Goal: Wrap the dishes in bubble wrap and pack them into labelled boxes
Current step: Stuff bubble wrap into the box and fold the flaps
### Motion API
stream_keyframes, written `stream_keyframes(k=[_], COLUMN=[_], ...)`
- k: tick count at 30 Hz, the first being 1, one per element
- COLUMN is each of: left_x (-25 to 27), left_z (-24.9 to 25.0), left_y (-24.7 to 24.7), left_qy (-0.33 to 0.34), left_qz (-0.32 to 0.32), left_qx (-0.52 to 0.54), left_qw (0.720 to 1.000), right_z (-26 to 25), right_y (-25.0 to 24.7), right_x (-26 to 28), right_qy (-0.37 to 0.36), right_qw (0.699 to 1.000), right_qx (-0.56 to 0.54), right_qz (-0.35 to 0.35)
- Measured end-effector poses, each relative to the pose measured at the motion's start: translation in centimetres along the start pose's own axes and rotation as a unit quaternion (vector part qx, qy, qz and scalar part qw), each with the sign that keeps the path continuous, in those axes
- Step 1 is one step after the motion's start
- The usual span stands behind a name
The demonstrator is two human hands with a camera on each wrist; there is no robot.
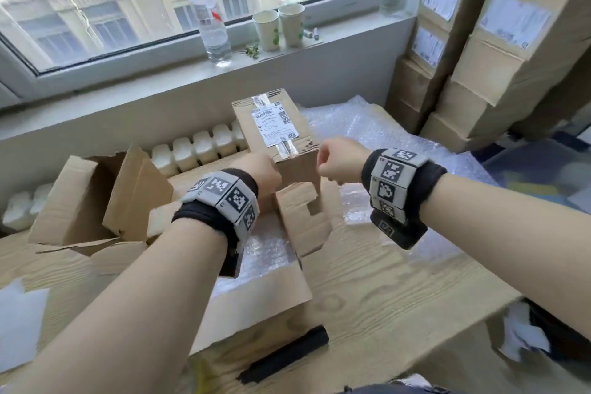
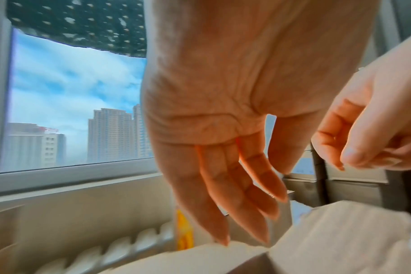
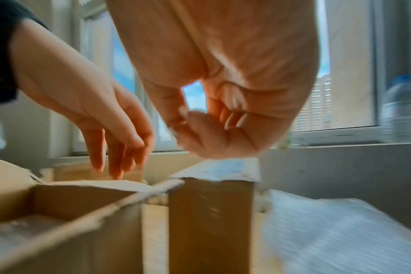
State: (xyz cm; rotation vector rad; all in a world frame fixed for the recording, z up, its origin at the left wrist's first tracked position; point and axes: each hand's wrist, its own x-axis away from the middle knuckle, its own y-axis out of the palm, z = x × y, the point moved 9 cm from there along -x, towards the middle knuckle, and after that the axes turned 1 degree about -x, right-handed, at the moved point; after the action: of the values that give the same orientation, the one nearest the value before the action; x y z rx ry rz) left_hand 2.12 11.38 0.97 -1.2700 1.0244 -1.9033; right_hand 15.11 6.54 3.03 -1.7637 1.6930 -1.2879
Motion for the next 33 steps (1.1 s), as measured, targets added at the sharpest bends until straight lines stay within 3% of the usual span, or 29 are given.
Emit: stream_keyframes(k=[3, 7, 12, 20, 25, 29, 33], left_x=[-0.1, -1.2, -2.6, -3.5, -3.1, -2.9, -2.7], left_z=[6.9, 13.7, 18.3, 18.7, 18.0, 17.2, 17.0], left_y=[0.1, 2.7, 6.3, 9.1, 9.4, 9.6, 10.9], left_qy=[0.057, 0.086, 0.089, 0.045, 0.023, -0.005, 0.004], left_qz=[0.043, 0.005, -0.042, -0.048, -0.036, -0.038, -0.072], left_qx=[0.003, 0.016, 0.001, -0.006, -0.041, 0.001, 0.026], left_qw=[0.997, 0.996, 0.995, 0.998, 0.998, 0.999, 0.997], right_z=[8.9, 19.0, 26.5, 26.4, 25.4, 26.1, 26.3], right_y=[-1.6, 2.0, 7.0, 6.1, 1.6, 0.6, -0.1], right_x=[0.3, 1.6, 1.0, -0.4, 0.3, 0.2, 0.3], right_qy=[0.061, 0.125, 0.152, 0.057, 0.055, 0.092, 0.137], right_qw=[0.996, 0.973, 0.974, 0.993, 0.992, 0.962, 0.872], right_qx=[0.062, 0.162, 0.102, 0.068, -0.109, -0.258, -0.467], right_qz=[0.012, -0.107, -0.135, -0.072, 0.027, 0.024, 0.056])
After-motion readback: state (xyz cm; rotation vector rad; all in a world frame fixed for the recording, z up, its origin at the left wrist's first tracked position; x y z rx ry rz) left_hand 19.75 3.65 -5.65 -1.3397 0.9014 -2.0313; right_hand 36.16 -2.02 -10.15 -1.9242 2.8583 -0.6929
